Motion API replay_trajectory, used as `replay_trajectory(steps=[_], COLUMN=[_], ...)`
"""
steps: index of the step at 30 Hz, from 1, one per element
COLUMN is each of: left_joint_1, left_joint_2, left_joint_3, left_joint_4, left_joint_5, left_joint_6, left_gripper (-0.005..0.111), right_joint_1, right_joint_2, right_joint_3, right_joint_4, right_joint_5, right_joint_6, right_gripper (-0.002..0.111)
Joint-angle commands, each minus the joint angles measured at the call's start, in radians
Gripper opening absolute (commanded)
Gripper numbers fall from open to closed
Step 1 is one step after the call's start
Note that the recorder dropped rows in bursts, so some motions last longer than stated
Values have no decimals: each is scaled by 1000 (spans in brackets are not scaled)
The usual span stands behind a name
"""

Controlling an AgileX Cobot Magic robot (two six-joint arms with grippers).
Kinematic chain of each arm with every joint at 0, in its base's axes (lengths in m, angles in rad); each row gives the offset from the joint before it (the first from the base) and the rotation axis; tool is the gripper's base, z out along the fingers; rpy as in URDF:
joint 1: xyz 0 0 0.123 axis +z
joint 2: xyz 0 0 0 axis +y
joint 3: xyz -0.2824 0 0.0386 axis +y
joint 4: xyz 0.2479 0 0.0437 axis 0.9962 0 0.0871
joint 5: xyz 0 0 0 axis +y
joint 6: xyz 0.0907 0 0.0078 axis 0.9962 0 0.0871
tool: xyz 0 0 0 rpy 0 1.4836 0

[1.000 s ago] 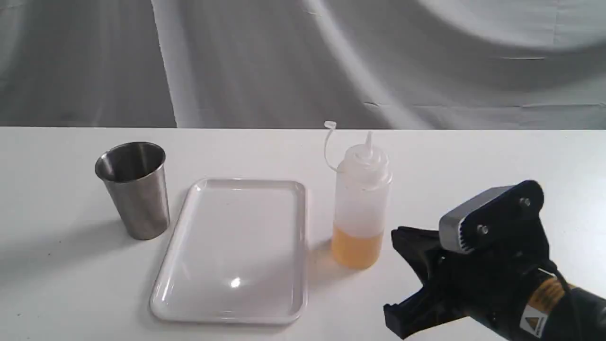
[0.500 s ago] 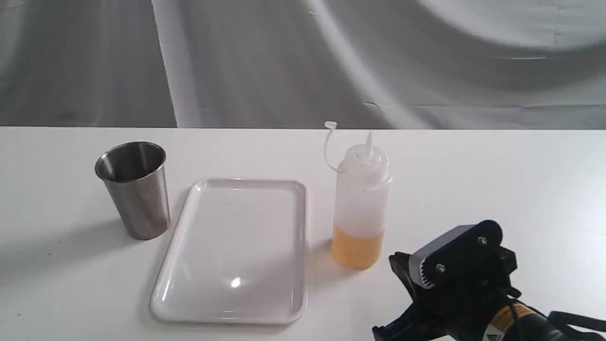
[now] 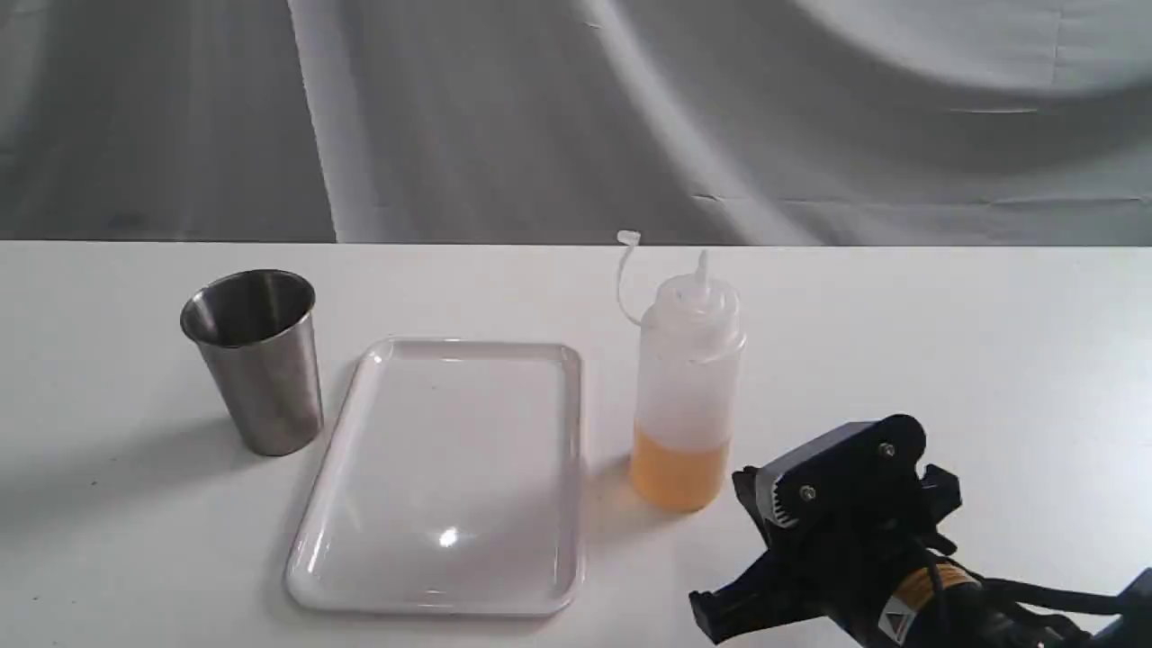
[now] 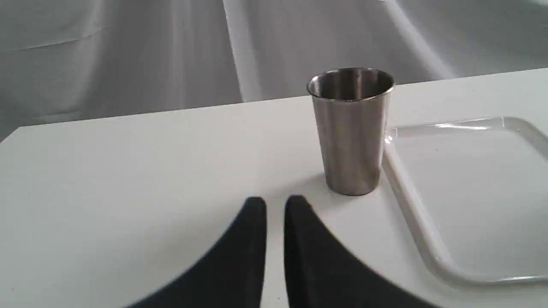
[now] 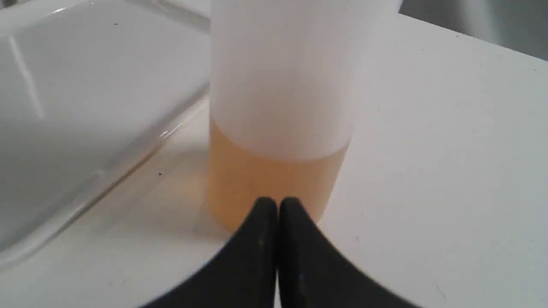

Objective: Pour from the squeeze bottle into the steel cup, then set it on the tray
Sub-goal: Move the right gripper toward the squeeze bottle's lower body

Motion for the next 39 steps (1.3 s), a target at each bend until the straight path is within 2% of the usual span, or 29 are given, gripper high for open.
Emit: replay_trajectory(steps=[1,10,12,16,21,24,27,39], left_joint_1=[-1,-1,-1,-1,-1,-1,-1,-1], left_joint_2=[-5,-5,-5,-5,-5,-5,-5,-5], left_joint_3=[4,4,4,4,4,4,4,4], left_joint_4=[2,2,2,2,2,2,2,2], left_joint_5=[-7,-7,-7,-7,-7,-7,-7,-7], left_joint_6=[-2,-2,-2,-2,-2,-2,-2,-2], left_gripper=[8,8,8,8,8,8,8,8], right_joint_1=[2,2,2,2,2,2,2,2], right_joint_2=[1,1,1,1,1,1,1,1], right_joint_3=[-2,-2,-2,-2,-2,-2,-2,-4], right_joint_4=[5,13,13,13,13,18,28,30], right_joint_5=[-14,-12,-5,8,14,14,14,10], right_joint_6=[-5,3,8,8,5,1,3,3], right_gripper=[0,0,5,27,72,87,91,91])
